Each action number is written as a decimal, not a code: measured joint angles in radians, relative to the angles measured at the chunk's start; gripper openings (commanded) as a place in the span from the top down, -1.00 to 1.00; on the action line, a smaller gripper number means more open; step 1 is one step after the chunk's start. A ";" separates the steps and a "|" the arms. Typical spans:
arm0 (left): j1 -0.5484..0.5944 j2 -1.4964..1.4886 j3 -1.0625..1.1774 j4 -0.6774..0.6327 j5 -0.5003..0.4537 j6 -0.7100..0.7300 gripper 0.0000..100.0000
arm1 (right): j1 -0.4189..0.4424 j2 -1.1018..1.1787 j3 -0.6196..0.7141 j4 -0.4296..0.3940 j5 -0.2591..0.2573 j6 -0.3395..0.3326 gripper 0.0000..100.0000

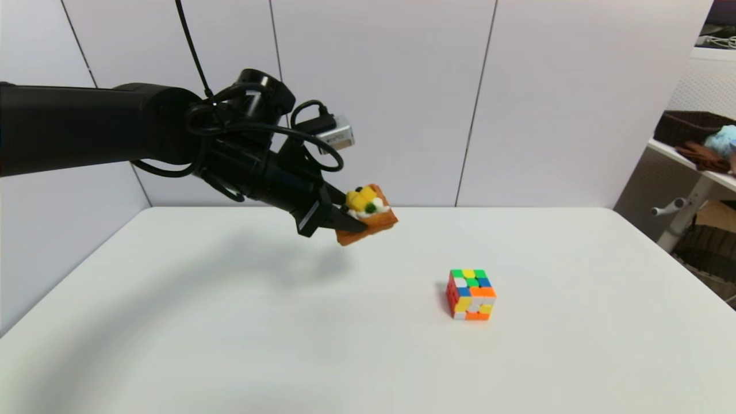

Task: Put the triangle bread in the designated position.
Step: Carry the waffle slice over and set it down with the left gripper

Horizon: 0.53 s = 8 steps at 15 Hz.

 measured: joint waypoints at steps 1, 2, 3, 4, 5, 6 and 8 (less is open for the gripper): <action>-0.029 -0.011 0.007 0.030 -0.026 0.040 1.00 | 0.000 0.000 0.000 0.000 0.000 0.000 -1.00; -0.066 -0.020 0.012 0.053 -0.042 0.064 1.00 | 0.000 0.000 0.000 0.000 0.000 0.000 -1.00; -0.109 -0.024 0.019 0.071 -0.046 0.070 1.00 | 0.000 0.000 0.000 0.000 0.000 0.000 -1.00; -0.150 -0.025 0.024 0.075 -0.049 0.070 1.00 | 0.000 0.000 0.000 0.000 0.000 0.000 -1.00; -0.191 -0.021 0.029 0.079 -0.049 0.069 1.00 | 0.000 0.000 0.000 0.001 0.000 0.000 -1.00; -0.225 -0.013 0.032 0.080 -0.050 0.067 1.00 | 0.000 0.000 0.000 0.000 0.000 0.000 -1.00; -0.287 0.013 0.034 0.080 -0.049 0.065 1.00 | 0.000 0.000 0.000 0.000 0.000 0.000 -1.00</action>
